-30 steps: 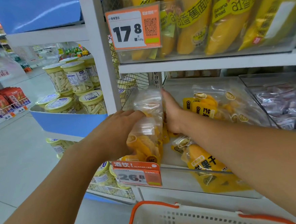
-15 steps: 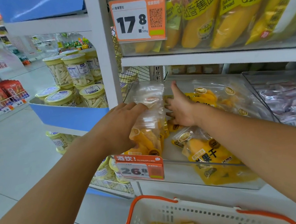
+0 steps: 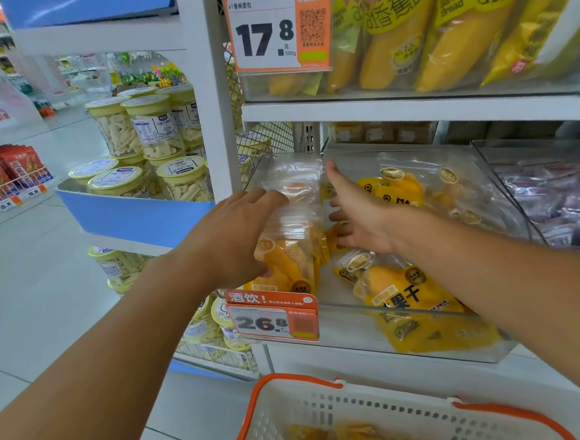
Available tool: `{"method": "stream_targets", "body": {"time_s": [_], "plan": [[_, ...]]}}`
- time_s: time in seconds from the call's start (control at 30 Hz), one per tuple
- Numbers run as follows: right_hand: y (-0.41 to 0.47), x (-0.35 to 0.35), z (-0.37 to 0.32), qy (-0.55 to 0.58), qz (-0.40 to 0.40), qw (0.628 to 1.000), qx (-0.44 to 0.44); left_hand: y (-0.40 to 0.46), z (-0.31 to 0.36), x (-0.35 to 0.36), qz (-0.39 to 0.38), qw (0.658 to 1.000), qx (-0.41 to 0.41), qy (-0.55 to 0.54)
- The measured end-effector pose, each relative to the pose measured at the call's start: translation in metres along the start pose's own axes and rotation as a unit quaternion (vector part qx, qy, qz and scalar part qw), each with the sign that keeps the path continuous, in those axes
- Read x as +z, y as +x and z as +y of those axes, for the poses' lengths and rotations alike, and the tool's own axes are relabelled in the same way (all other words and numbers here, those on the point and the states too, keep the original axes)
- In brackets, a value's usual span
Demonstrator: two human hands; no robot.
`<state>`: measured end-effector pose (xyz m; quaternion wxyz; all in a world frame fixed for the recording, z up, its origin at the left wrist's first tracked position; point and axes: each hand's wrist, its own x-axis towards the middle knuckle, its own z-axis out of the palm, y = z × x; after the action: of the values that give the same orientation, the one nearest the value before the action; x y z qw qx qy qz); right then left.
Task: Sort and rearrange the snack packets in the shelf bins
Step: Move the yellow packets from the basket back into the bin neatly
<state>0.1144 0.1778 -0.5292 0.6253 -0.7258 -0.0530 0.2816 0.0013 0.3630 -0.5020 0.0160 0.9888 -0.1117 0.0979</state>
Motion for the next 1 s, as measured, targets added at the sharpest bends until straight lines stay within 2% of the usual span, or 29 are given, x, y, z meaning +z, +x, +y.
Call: {"method": "stream_targets", "body": {"time_s": [0.07, 0.13, 0.23, 0.33, 0.4, 0.5, 0.57, 0.67, 0.73, 0.8, 0.83, 0.9, 1.0], "plan": [[0.005, 0.009, 0.009, 0.079, -0.063, 0.995, 0.015, 0.001, 0.0, 0.001, 0.004, 1.0, -0.001, 0.005], [0.01, 0.016, 0.017, 0.104, -0.101, 0.989, 0.027, 0.001, 0.001, 0.002, 0.009, 1.0, -0.003, 0.011], [0.002, 0.016, 0.022, 0.101, -0.16, 0.982, 0.017, 0.001, 0.001, 0.004, 0.022, 1.0, -0.004, 0.018], [-0.006, 0.008, 0.027, 0.047, -0.206, 0.976, 0.044, 0.002, 0.0, 0.005, 0.028, 0.999, -0.006, 0.021], [-0.012, 0.006, 0.024, 0.043, -0.165, 0.985, 0.033, 0.003, -0.001, 0.004, 0.028, 1.0, -0.008, 0.013], [-0.024, 0.002, 0.013, 0.003, -0.083, 0.995, -0.05, 0.002, -0.003, 0.002, 0.02, 1.0, -0.012, -0.013], [-0.038, 0.0, 0.007, -0.081, -0.111, 0.988, -0.07, 0.001, -0.004, 0.002, 0.019, 0.999, -0.013, -0.029], [-0.053, 0.011, 0.005, -0.271, -0.131, 0.95, -0.079, 0.002, -0.004, 0.002, 0.02, 0.999, -0.012, -0.031], [-0.052, 0.028, 0.005, -0.417, -0.062, 0.902, -0.093, 0.002, -0.004, 0.002, 0.018, 0.999, -0.013, -0.033], [-0.048, 0.042, 0.005, -0.512, 0.016, 0.853, -0.098, 0.002, -0.004, 0.001, 0.009, 0.999, -0.011, -0.038], [-0.047, 0.047, 0.005, -0.535, 0.046, 0.837, -0.107, 0.002, -0.005, 0.002, 0.003, 0.999, -0.007, -0.04], [-0.047, 0.05, 0.006, -0.543, 0.068, 0.829, -0.112, 0.002, -0.006, 0.003, -0.007, 1.0, 0.006, -0.024], [-0.048, 0.04, 0.004, -0.547, 0.04, 0.83, -0.097, 0.004, -0.008, 0.006, -0.005, 0.999, 0.03, 0.027]]}}
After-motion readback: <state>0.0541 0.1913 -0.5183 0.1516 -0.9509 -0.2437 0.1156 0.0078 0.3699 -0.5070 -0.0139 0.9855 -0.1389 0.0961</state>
